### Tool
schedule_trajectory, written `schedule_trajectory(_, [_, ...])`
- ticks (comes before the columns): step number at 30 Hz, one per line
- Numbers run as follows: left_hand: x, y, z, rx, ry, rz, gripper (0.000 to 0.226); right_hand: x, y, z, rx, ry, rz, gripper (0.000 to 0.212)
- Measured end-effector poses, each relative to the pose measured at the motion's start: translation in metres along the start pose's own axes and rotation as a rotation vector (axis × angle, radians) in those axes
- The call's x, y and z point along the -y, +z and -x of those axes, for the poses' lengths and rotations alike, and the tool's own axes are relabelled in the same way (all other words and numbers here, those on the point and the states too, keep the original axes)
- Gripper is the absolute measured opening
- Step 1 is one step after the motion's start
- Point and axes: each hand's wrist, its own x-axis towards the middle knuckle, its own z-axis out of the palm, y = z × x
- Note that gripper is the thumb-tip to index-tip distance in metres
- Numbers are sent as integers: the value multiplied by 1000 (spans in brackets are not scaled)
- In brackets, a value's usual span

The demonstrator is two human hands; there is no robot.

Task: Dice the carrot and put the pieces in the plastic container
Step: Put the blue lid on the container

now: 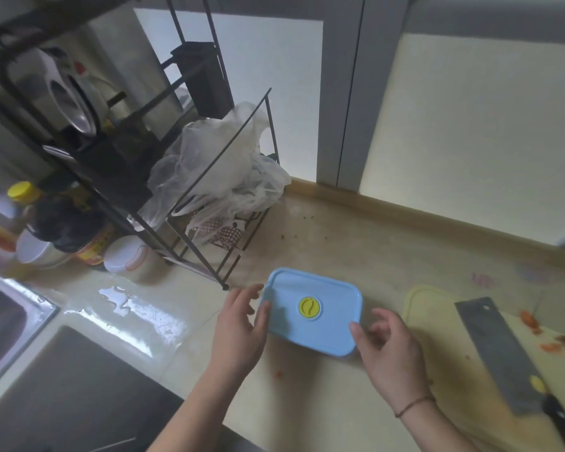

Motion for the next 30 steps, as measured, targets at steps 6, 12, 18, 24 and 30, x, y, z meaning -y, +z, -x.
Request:
schedule_trajectory(6, [4,-9,-1,181,-252,101,10,-5,0,13,273,73,249,50])
schedule_trajectory(12, [6,-10,-2,225,-422,257,7,-6,9,12,288,134,170,43])
schedule_trajectory(18, [3,-23,-17,365,-524,329,10,-7,8,8,328,222,-5,43])
schedule_trajectory(24, [-5,-11,-29,214,-99,-240,61,8,2,-16,-33,75,112,35])
schedule_trajectory(30, [-3,27,-36,324,455,-463,90,14,45,-37,-27,-368,333,69])
